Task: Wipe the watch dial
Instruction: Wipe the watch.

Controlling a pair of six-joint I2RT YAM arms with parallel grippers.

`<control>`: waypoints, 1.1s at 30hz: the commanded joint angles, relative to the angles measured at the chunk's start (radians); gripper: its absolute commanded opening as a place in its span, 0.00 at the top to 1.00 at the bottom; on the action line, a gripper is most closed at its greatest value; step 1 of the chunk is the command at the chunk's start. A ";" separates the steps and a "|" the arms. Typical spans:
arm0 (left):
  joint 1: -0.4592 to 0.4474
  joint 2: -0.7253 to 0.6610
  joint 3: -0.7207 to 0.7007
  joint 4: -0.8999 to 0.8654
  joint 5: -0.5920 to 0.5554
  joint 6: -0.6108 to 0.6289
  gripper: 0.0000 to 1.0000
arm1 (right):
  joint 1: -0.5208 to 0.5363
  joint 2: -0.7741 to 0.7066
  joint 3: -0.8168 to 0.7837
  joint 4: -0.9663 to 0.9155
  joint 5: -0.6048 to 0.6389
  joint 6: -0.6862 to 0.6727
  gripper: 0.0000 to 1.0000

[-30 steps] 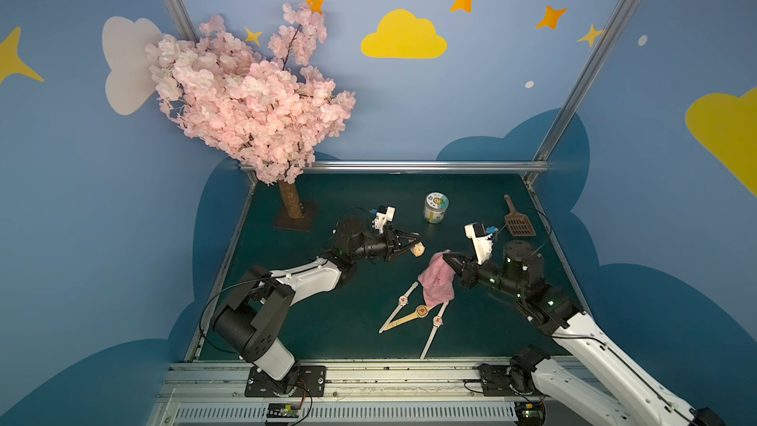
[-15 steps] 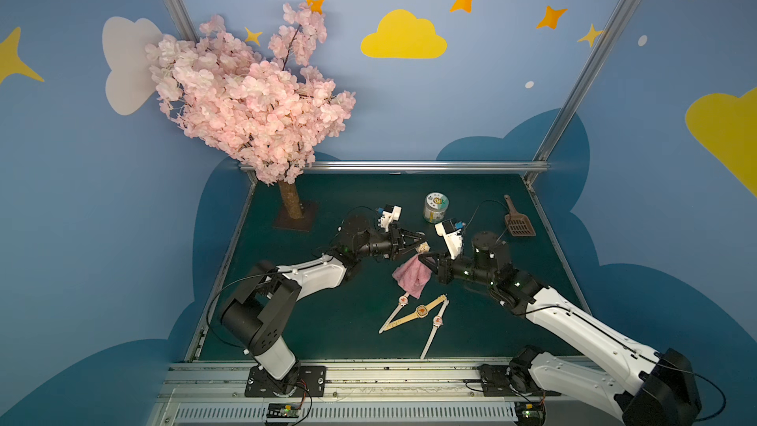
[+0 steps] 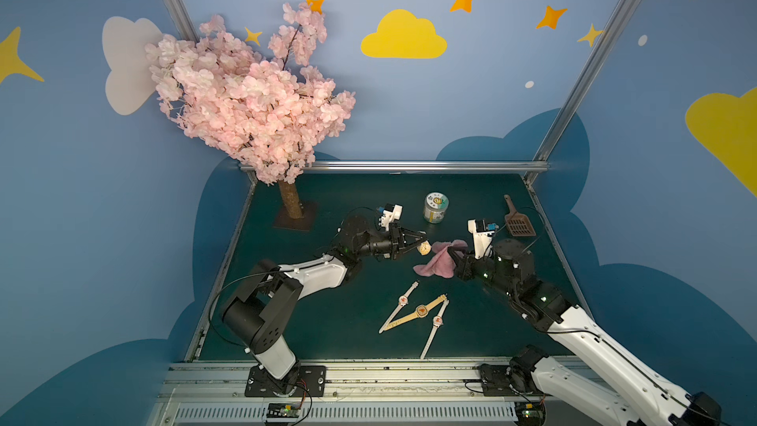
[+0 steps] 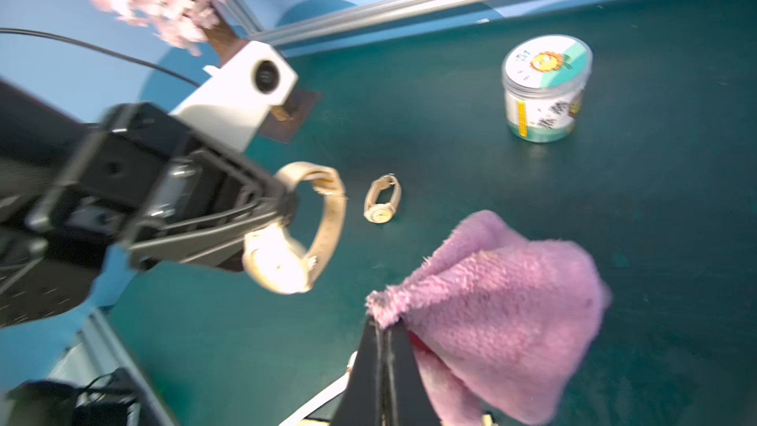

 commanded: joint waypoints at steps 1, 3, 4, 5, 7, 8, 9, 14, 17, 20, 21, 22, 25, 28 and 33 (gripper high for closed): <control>0.001 0.008 0.000 0.038 0.006 -0.003 0.97 | -0.001 -0.033 -0.032 0.140 -0.148 -0.024 1.00; 0.001 0.012 -0.001 0.043 0.008 -0.006 0.97 | 0.002 -0.019 -0.022 0.171 -0.216 -0.027 1.00; -0.001 0.014 0.000 0.048 0.007 -0.009 0.97 | 0.004 -0.002 -0.017 0.189 -0.246 -0.027 1.00; -0.001 0.014 0.001 0.049 0.009 -0.010 0.97 | 0.008 0.014 -0.017 0.207 -0.271 -0.026 1.00; -0.004 0.011 0.003 0.051 0.012 -0.008 0.97 | 0.017 0.053 0.018 0.230 -0.287 -0.024 1.00; -0.006 0.007 0.003 0.049 0.012 -0.008 0.97 | 0.023 0.073 0.027 0.234 -0.283 -0.024 1.00; -0.008 0.007 0.003 0.047 0.011 -0.005 0.97 | 0.027 0.092 0.034 0.239 -0.279 -0.023 1.00; -0.014 -0.010 -0.007 0.034 0.001 0.006 0.97 | 0.048 0.153 0.060 0.191 -0.114 0.001 1.00; -0.015 -0.018 -0.012 0.033 -0.003 0.007 0.97 | 0.049 0.152 0.063 0.126 -0.006 0.022 1.00; -0.015 -0.021 -0.013 0.027 -0.001 0.010 0.97 | 0.049 0.130 0.059 0.056 0.081 0.040 1.00; -0.015 -0.021 -0.011 0.028 0.001 0.012 0.97 | 0.048 0.119 0.055 0.041 0.105 0.047 1.00; -0.015 -0.020 -0.010 0.027 0.001 0.010 0.97 | 0.048 0.105 0.049 0.028 0.128 0.053 1.00; -0.013 -0.014 -0.009 0.028 0.001 0.012 0.97 | 0.045 0.063 0.028 0.029 0.133 0.050 1.00; -0.014 -0.008 -0.008 0.032 0.001 0.007 0.97 | 0.045 0.032 0.001 0.092 0.042 0.017 1.00; -0.013 -0.004 -0.007 0.035 0.001 0.005 0.97 | 0.048 0.033 -0.007 0.213 -0.184 0.002 1.00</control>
